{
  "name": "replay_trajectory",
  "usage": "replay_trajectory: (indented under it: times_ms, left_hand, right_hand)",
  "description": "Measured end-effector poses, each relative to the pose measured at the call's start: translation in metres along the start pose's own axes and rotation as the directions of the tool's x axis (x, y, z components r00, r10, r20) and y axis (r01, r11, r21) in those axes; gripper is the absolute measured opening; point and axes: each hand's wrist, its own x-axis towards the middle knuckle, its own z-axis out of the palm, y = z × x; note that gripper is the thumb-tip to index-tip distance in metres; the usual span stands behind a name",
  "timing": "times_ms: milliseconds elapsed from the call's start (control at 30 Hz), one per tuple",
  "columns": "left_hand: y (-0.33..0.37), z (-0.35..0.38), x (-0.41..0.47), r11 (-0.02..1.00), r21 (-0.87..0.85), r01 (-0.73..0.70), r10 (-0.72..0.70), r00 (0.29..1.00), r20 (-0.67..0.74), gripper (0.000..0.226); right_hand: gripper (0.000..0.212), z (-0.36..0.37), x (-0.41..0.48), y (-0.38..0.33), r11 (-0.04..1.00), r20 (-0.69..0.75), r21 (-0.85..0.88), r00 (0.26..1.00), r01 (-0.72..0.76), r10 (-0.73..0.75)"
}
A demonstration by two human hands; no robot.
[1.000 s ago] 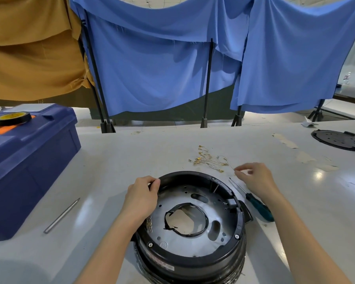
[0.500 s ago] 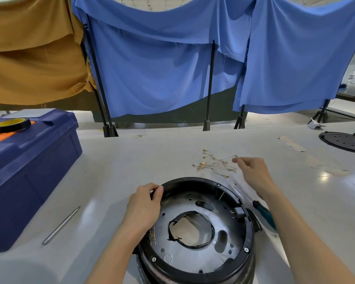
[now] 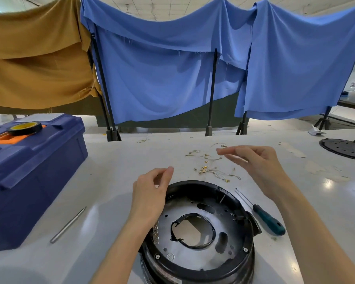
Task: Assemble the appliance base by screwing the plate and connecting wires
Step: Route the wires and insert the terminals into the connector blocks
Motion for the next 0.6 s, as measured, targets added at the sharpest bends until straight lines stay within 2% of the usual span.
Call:
replay_trajectory:
  times_ms: [67,133,200,267,367,433,533,600]
  left_hand:
    - [0.01,0.004,0.002,0.942,-0.281,0.183,-0.147,0.979,0.143,0.037]
    - [0.016,0.007,0.001,0.781,-0.514,0.355,-0.229,0.928,0.294,0.036]
    - [0.014,0.007,-0.001,0.653,-0.649,0.391,-0.232,0.918,0.321,0.025]
    - [0.01,0.006,-0.003,0.618,-0.699,0.361,-0.218,0.932,0.289,0.022]
    - [0.006,0.005,-0.006,0.599,-0.727,0.335,-0.184,0.942,0.282,0.024]
    - [0.006,0.007,-0.007,0.607,-0.728,0.319,-0.157,0.946,0.283,0.023]
    - [0.007,0.009,-0.007,0.633,-0.723,0.277,-0.122,0.958,0.26,0.021]
    - [0.009,0.01,-0.008,0.634,-0.729,0.26,-0.106,0.962,0.251,0.02]
  right_hand:
    - [0.032,0.01,-0.007,-0.004,0.995,0.099,0.095,0.995,0.006,-0.015]
    - [0.031,0.018,-0.011,-0.005,0.992,0.174,0.125,0.985,-0.015,-0.007]
    - [0.031,0.022,-0.015,-0.003,0.996,0.214,0.083,0.977,-0.042,0.023]
    - [0.03,0.025,-0.019,0.001,0.997,0.173,0.019,0.982,-0.074,0.07]
    - [0.037,0.032,-0.024,0.007,0.988,0.034,-0.071,0.99,-0.134,0.136]
    - [0.039,0.039,-0.027,0.007,0.972,-0.023,-0.203,0.993,-0.117,0.115]
    - [0.04,0.047,-0.031,0.003,0.941,-0.023,-0.337,0.999,-0.036,0.031]
    - [0.046,0.051,-0.033,0.001,0.902,0.039,-0.432,0.999,0.015,0.002]
